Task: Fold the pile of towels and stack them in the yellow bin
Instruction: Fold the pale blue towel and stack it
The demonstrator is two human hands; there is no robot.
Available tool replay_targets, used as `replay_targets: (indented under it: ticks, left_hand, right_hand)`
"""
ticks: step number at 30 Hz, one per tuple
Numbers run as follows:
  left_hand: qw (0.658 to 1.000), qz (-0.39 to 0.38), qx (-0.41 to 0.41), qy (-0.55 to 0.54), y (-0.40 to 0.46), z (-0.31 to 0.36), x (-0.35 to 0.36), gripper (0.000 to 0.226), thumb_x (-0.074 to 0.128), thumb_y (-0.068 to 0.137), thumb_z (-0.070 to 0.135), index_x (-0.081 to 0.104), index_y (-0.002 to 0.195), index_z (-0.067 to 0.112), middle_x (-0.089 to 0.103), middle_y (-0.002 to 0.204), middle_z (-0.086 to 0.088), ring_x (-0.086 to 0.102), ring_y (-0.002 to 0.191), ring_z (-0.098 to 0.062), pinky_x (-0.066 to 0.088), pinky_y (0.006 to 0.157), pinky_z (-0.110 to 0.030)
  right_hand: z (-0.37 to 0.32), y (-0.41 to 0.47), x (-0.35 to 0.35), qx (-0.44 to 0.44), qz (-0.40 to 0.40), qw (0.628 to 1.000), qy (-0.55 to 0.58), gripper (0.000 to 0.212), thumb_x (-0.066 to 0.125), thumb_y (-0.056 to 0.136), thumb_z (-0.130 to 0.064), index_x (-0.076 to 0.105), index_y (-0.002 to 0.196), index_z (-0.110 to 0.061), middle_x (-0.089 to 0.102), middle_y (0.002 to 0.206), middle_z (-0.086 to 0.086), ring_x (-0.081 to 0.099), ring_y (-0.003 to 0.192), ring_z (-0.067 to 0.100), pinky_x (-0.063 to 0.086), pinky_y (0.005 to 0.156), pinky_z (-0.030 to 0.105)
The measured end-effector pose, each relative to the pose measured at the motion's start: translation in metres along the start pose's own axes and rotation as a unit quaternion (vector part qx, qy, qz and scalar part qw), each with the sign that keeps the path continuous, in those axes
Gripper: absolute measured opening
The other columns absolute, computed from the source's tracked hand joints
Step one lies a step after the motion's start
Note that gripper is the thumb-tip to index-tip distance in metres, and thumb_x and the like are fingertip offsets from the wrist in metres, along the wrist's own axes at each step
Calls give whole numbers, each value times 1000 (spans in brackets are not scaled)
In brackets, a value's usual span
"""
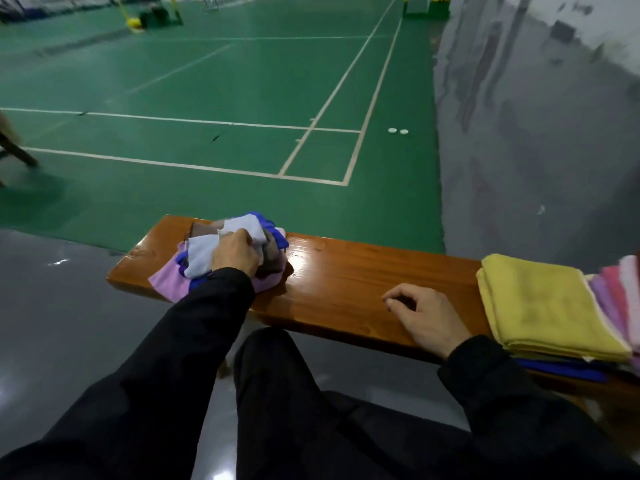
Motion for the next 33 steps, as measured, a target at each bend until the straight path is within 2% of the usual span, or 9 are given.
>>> replay_targets:
  ticks: [3,6,10,12,16,19,25,30,33]
  left_hand:
    - [991,80,39,-98,-14,12,-21,21,54,99,16,69,99,1,70,97,-21,67,93,-37,51,82,-39]
    - [945,104,80,-300,-42,38,-69,10,51,103,18,58,100,11,61,92,0,57,81,-9,44,73,-12]
    - [858,-6,149,-492,-78,87,-112,7,45,106,11,49,100,8,51,87,3,50,66,5,44,59,-10]
    - [829,-48,157,-535,-92,108,-112,8,46,106,11,51,100,10,54,84,3,51,64,0,45,56,-15]
    - [804,-118,192,-550,-115,139,-91,9,50,105,12,55,97,13,58,80,-4,53,67,-14,43,52,-26]
    - [792,-166,183,-558,-131,159,-75,10,51,105,12,55,97,10,55,76,-7,50,55,-12,40,45,-21]
    - [784,-181,192,-561,-142,173,-63,8,52,105,16,59,102,15,65,79,-1,58,68,-13,48,60,-26]
    - [857,-179,402,-270,-137,164,-62,43,69,81,65,70,100,27,71,87,10,66,80,-8,53,67,-28]
    - [865,-125,439,-206,-138,158,-59,33,63,91,55,70,90,23,68,76,7,61,71,-17,52,66,-40]
  right_hand:
    - [3,-2,-7,5,13,1000,12,14,63,100,-28,72,95,-38,68,95,-25,61,91,-7,39,68,1]
    - [-5,-1,-14,-5,46,997,56,12,64,100,-28,73,99,-35,71,93,-19,64,89,-3,42,69,6]
    - [-48,-2,-22,-60,95,960,256,21,64,100,-16,66,119,-23,71,94,-2,66,69,2,51,55,18]
    - [-67,-6,-24,-126,106,942,293,39,70,96,-19,58,132,-29,68,109,-4,69,80,5,56,65,21]
    - [-73,-11,-27,-171,121,961,181,72,82,84,-41,45,146,-44,57,132,-10,63,112,6,56,94,27]
    - [-62,-15,-35,-160,171,965,116,59,79,88,-35,54,141,-30,63,123,-7,64,106,7,58,91,34]
    - [-44,-21,-48,-168,269,948,5,21,63,100,-20,74,117,-14,72,103,-1,63,89,10,53,76,24]
    - [-45,-18,-63,-128,243,960,50,15,53,98,-15,67,100,-16,69,92,-2,62,84,14,50,72,30]
    - [-47,-15,-73,-105,190,973,76,18,48,98,-15,66,99,-20,69,90,-6,62,85,12,51,76,33]
Point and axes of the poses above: each hand's wrist, its own y-axis towards the middle knuckle, its own x-axis out of the palm, z = x × y, the point moved 1 cm from there along y, towards the middle knuckle
